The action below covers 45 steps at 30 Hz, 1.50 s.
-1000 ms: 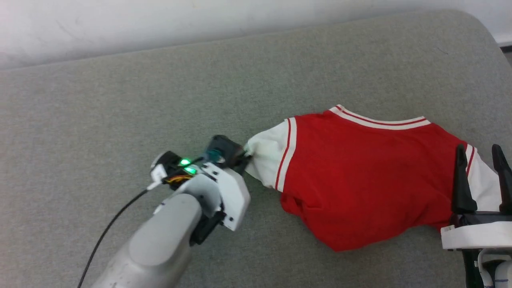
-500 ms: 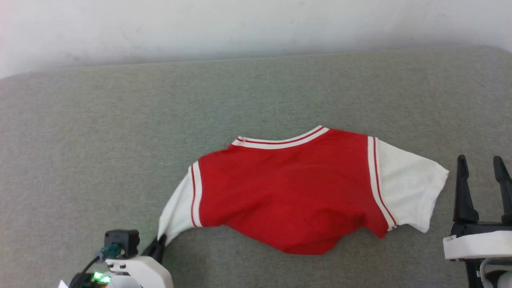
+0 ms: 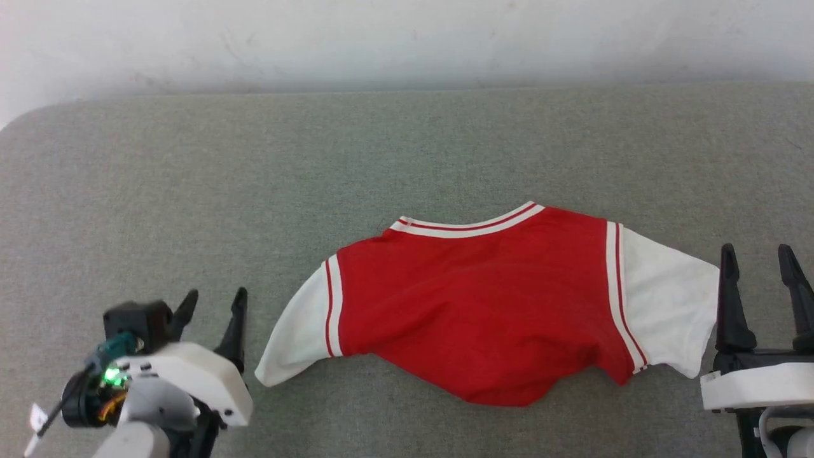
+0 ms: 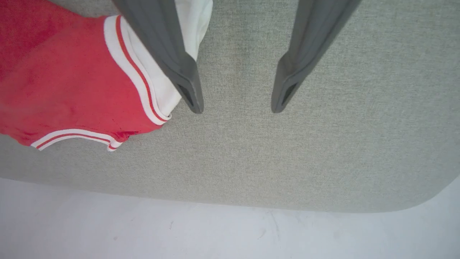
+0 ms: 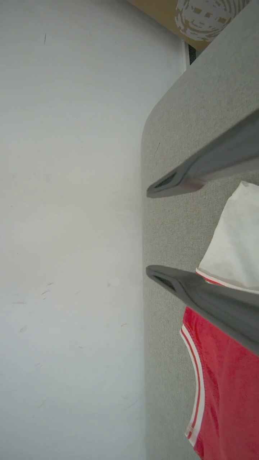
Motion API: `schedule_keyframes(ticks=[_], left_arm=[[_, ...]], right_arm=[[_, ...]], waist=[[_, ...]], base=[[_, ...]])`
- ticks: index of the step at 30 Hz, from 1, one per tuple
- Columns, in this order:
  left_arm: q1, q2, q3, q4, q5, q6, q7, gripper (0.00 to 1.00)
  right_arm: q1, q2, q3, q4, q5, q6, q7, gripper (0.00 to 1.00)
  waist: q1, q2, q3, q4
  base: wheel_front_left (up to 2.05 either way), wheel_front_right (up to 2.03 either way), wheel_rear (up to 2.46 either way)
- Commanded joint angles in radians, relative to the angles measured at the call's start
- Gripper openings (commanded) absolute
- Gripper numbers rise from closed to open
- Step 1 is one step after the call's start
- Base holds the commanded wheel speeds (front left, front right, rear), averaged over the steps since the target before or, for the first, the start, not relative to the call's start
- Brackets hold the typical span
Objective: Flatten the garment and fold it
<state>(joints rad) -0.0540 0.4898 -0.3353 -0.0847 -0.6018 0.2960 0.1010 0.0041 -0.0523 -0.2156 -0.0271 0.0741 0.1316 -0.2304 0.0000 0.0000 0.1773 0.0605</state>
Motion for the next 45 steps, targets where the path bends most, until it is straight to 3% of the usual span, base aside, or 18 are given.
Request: schedule_keyframes(ticks=[1,9,18,19,20,25,29,34,39,45], left_arm=[[-0.020,0.006,0.002,0.002,0.004,0.003,0.008,1.00],[-0.150,0.029,-0.096,0.147,-0.043,-0.122,0.212,1.00],[-0.179,0.034,-0.180,0.226,-0.079,-0.176,0.393,1.00],[-0.180,0.030,-0.188,0.236,-0.078,-0.176,0.402,0.43],[-0.181,0.024,-0.193,0.246,-0.078,-0.174,0.406,0.00],[-0.183,-0.016,-0.181,0.259,-0.087,-0.171,0.342,0.00],[-0.181,-0.051,-0.091,0.217,-0.074,-0.103,0.159,0.00],[-0.118,-0.057,0.001,0.127,-0.072,-0.032,0.016,0.00],[-0.037,-0.048,0.062,0.037,-0.088,0.012,-0.040,0.00],[-0.020,-0.054,0.060,0.006,-0.095,0.016,-0.045,0.00]], right_arm=[[-0.008,0.002,0.003,-0.005,0.001,-0.001,0.000,1.00],[-0.029,0.002,0.007,-0.005,0.001,-0.001,-0.001,1.00],[-0.038,0.002,-0.001,0.004,0.002,-0.001,-0.005,1.00],[-0.039,0.002,-0.002,0.005,0.003,-0.001,-0.006,1.00],[-0.041,0.002,-0.003,0.007,0.003,-0.001,-0.007,1.00],[-0.049,0.002,-0.003,0.013,0.003,-0.001,-0.010,1.00],[-0.054,0.002,-0.004,0.012,-0.010,-0.001,-0.010,1.00],[-0.081,0.002,0.006,-0.011,-0.050,-0.001,0.019,1.00],[-0.137,0.002,0.004,0.001,-0.017,-0.001,0.164,1.00],[-0.209,-0.026,-0.002,0.104,-0.044,-0.001,0.415,1.00]], waist=[[0.0000,0.0000,0.006,-0.008],[0.0000,0.0000,0.053,-0.064],[0.0000,0.0000,0.073,-0.084],[0.0000,0.0000,0.074,-0.084],[0.0000,0.0000,0.075,-0.083],[0.0000,0.0000,0.069,-0.072],[0.0000,0.0000,0.055,-0.061],[0.0000,0.0000,0.051,-0.052],[0.0000,0.0000,0.077,-0.047],[0.0000,0.0000,0.117,-0.036]], base=[[0.00,0.00,0.00],[0.00,0.00,0.00],[0.00,0.00,0.00],[0.00,0.00,0.00],[0.00,0.00,0.00],[0.00,0.00,0.00],[0.00,0.00,0.00],[0.00,0.00,0.00],[0.00,0.00,0.00],[0.00,0.00,0.00]])
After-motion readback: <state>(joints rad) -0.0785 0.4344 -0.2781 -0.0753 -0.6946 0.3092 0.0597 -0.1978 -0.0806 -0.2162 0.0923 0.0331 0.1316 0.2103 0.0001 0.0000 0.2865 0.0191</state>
